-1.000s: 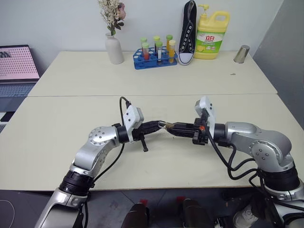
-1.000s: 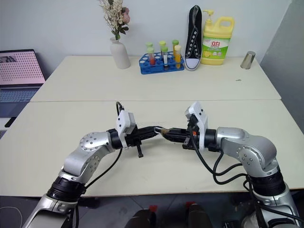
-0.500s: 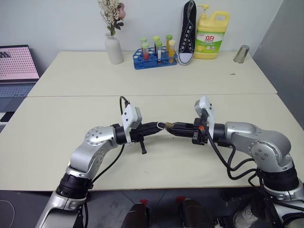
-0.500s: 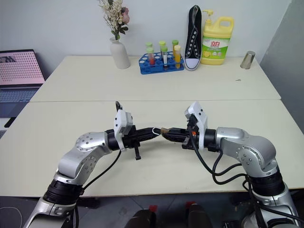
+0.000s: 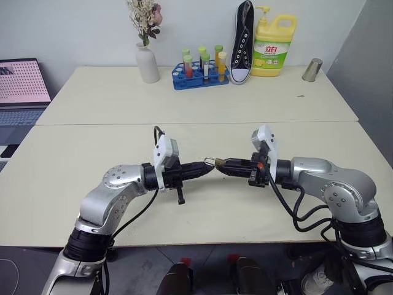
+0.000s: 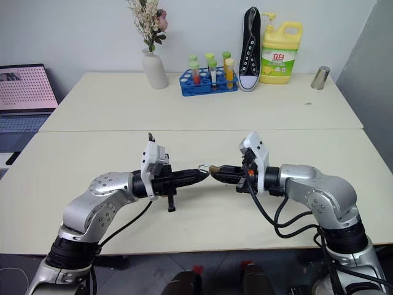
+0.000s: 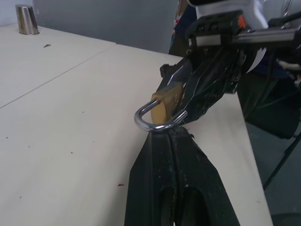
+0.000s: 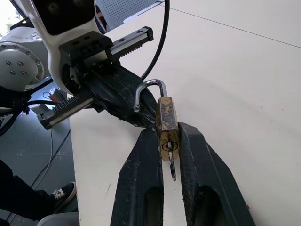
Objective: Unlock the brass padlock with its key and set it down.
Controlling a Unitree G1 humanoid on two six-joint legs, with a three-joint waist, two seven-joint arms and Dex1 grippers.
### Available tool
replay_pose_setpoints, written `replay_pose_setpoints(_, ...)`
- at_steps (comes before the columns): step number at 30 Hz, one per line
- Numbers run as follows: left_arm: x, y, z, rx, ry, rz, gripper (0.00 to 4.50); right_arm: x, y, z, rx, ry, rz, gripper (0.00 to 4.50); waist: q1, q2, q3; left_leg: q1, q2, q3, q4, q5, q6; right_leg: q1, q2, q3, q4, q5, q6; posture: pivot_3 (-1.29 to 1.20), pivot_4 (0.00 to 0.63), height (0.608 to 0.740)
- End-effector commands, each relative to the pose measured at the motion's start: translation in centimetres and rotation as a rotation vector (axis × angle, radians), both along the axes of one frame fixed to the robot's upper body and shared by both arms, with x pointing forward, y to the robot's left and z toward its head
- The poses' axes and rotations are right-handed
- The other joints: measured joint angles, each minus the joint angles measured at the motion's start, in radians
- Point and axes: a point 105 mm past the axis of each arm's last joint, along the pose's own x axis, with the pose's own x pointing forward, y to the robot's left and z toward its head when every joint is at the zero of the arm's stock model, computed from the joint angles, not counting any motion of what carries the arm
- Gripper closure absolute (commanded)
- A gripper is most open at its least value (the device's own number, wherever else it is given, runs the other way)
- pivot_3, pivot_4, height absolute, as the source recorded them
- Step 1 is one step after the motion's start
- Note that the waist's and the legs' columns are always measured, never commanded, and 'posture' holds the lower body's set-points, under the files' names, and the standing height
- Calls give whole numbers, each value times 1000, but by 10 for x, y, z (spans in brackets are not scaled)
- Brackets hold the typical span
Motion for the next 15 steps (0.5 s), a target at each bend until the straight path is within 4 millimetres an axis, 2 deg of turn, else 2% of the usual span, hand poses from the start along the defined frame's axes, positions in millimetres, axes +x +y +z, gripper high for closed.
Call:
replay_pose_setpoints(1,-6,-4,20,-45,-33,-36,4500,-2,2,8,17,-44,18,4379,0,0,0,0,0,0,0,0,0,0,0,0,0,0,0,0,150,740)
replay_pose_setpoints(6,-7,-4,21,-44,-24,-35,4500,-3,3,7,7,-47,23,4379,0,0,0,0,0,0,0,0,0,0,0,0,0,0,0,0,150,740)
replay_pose_setpoints(15,6,-1,24,-53,-48,34,4500,-4,3,5,-7,-53,30,4379,0,0,0,0,0,0,0,0,0,0,0,0,0,0,0,0,150,740)
